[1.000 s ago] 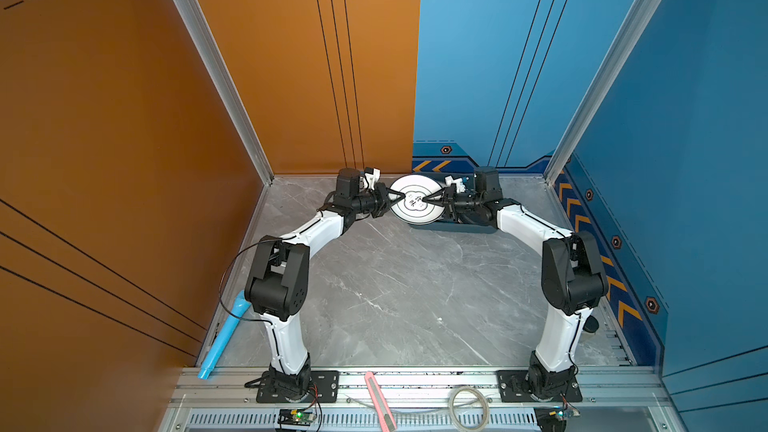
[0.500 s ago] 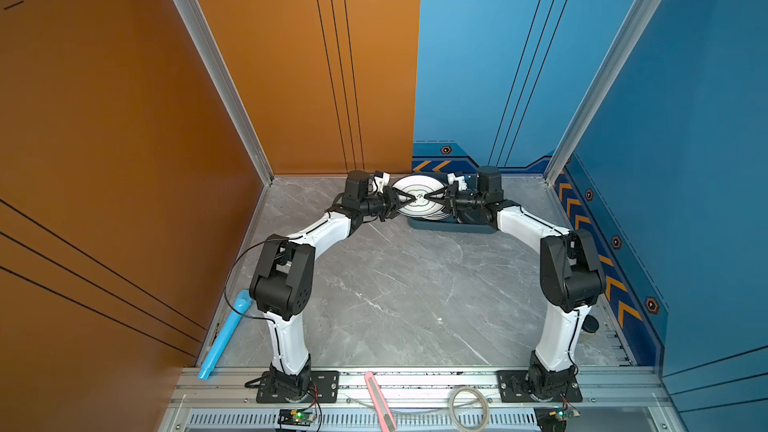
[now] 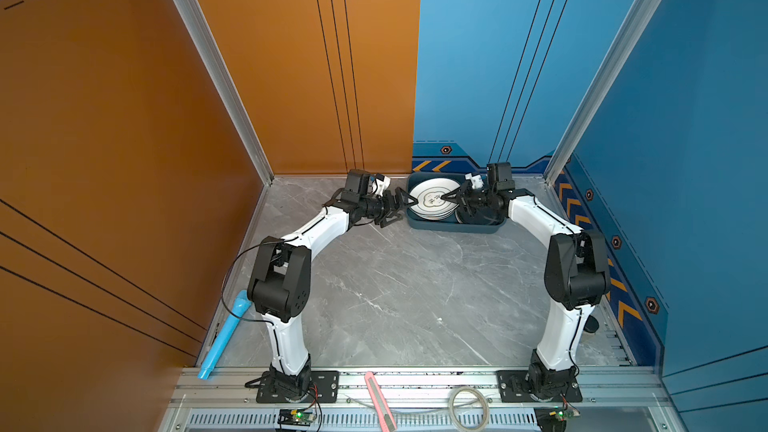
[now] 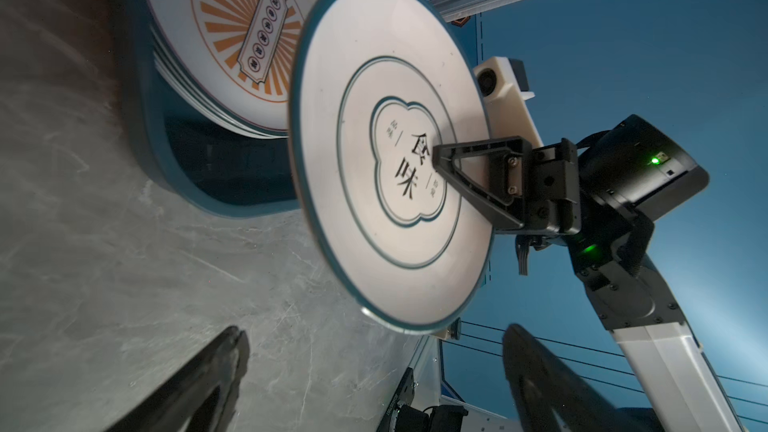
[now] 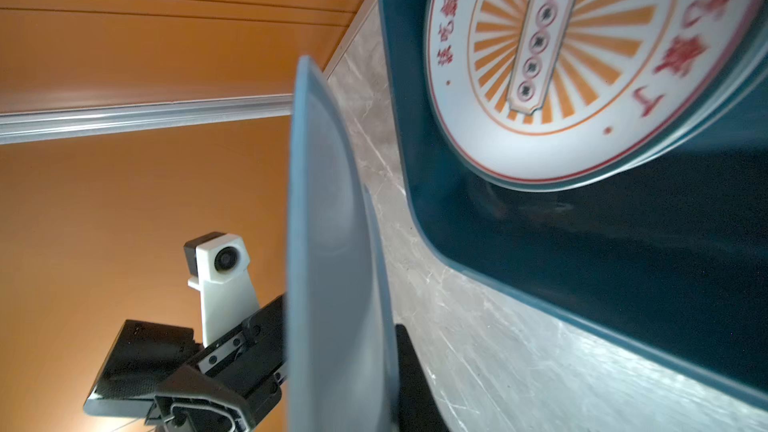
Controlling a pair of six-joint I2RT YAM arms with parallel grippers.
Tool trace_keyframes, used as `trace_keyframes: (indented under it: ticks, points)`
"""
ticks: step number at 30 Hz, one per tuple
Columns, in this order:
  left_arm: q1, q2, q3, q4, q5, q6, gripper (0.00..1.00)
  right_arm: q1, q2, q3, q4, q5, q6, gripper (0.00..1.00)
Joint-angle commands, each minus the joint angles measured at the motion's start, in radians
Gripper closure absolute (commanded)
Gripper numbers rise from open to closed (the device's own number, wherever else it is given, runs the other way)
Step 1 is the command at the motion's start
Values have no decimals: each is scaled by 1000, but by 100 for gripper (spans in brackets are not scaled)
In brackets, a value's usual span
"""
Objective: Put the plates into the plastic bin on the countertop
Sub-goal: 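Lower the cloud-emblem plate into the teal bin with the right gripper while left withdraws, then open the right gripper to release the cloud-emblem plate in the bin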
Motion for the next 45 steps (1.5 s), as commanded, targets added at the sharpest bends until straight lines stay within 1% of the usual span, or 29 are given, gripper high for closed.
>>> trace_keyframes:
  ticks: [1,6,16,18,23,27,31,33,36,45]
  points:
    - [21,-58,30,-189,-68,131,2,-21,18,39,-140,73,-96,100]
    - [59,-108,-26,-233,-122,161,2,-43,70,91,-210,128,-109,100]
    - [166,-227,-174,-255,-133,207,2,-43,227,238,-282,183,-95,100]
    - [187,-248,-205,-254,-132,216,2,-38,253,300,-303,201,-90,100]
    - [222,-275,-254,-255,-129,238,2,-28,317,381,-369,239,-78,100]
    - [241,-285,-272,-255,-128,250,2,-21,368,439,-418,257,-66,89]
    - [258,-296,-286,-255,-130,254,2,-9,406,504,-468,280,-77,73]
    - [266,-302,-292,-255,-129,255,2,-2,419,537,-496,299,-97,68]
    - [276,-311,-305,-255,-130,256,2,7,439,587,-555,333,-138,62]
    - [297,-333,-313,-264,-126,258,2,14,426,604,-618,413,-175,56]
